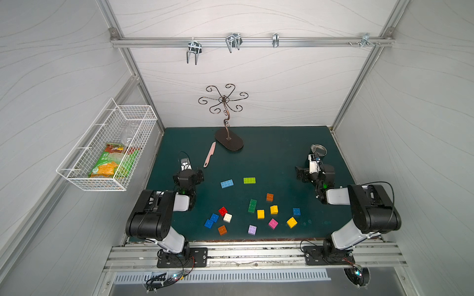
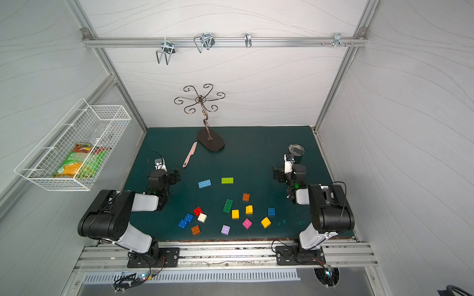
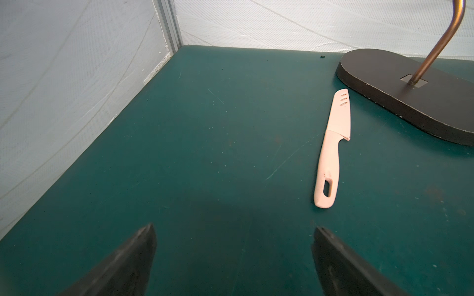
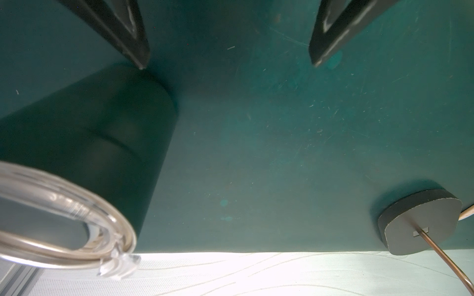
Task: Assemble the number 1 with lego
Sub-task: Move the lego brick at the center of the board.
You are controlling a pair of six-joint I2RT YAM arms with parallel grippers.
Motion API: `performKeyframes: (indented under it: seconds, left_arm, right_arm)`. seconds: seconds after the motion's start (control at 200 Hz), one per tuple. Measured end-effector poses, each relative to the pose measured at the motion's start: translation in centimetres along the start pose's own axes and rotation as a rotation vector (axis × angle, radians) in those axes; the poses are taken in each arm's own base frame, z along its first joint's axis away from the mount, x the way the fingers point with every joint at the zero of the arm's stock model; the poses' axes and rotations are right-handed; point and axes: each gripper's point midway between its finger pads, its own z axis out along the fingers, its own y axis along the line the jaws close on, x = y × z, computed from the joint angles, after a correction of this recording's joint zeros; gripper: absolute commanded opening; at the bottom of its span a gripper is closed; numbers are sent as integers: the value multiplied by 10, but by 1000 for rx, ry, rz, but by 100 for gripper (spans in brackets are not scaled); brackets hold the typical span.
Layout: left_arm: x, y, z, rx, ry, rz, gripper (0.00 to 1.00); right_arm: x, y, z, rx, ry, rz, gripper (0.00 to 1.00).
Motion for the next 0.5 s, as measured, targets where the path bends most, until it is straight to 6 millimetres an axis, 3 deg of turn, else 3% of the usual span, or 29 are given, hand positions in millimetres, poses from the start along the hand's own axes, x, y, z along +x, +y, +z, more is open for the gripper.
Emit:
performKeyframes:
  seconds: [0.37, 0.5]
  left_arm:
    - [-1, 1, 0, -3, -4, -2, 100]
    - [-1, 4, -10, -18, -51, -8, 100]
  right_arm:
    - [0, 0, 0, 0, 0, 0, 99]
    - [2, 6, -2, 15, -13, -34, 99]
